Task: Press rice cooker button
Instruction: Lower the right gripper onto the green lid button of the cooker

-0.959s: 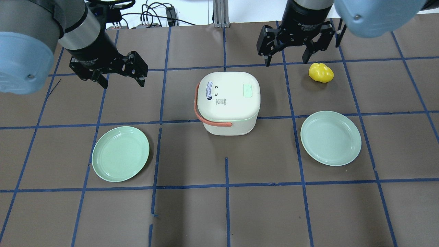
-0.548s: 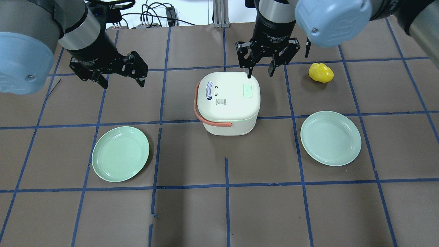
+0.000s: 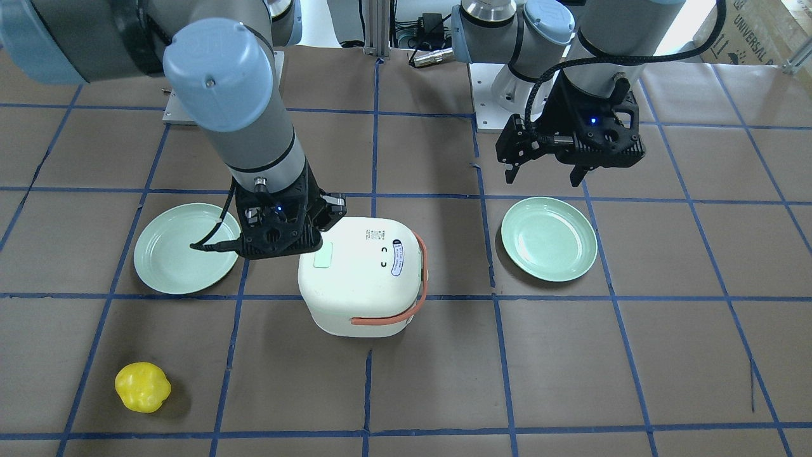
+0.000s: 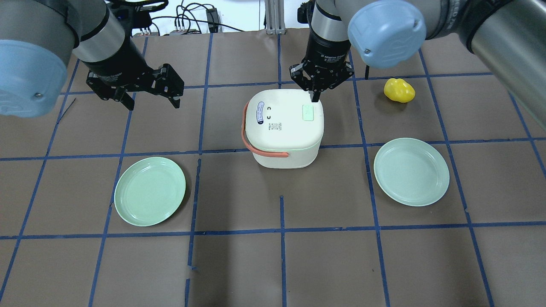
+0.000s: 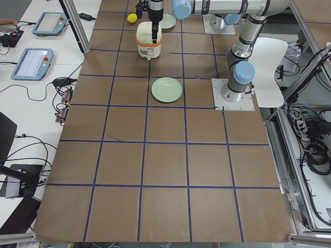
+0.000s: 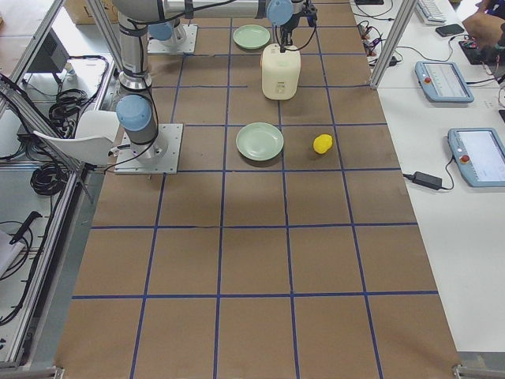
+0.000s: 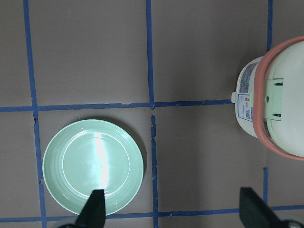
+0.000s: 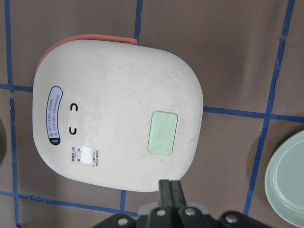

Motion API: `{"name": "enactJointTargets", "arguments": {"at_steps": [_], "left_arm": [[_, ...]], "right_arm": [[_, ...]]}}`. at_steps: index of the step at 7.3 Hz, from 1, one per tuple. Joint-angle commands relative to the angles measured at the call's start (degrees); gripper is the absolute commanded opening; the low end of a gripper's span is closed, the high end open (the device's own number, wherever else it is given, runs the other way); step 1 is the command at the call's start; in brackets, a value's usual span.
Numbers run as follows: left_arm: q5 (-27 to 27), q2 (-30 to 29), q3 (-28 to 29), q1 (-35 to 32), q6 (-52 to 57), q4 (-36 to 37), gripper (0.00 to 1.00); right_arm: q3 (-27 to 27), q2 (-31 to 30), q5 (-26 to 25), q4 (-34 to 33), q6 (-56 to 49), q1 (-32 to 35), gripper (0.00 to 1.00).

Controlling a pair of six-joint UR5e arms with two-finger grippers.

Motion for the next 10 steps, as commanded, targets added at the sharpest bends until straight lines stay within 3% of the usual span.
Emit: {"name": "enactJointTargets", "arguments": {"at_steps": [1,10], "left_arm": [[0.0,0.0,0.05,0.0,0.0,0.0,1.0],[0.0,0.0,-0.03,0.0,0.0,0.0,1.0]], "right_arm": [[0.07,2.44,0.02,-2.37,0.12,-0.05,0.01],[-0.8,4.56,-0.07,-2.29,0.2,0.04,0.04]]}}
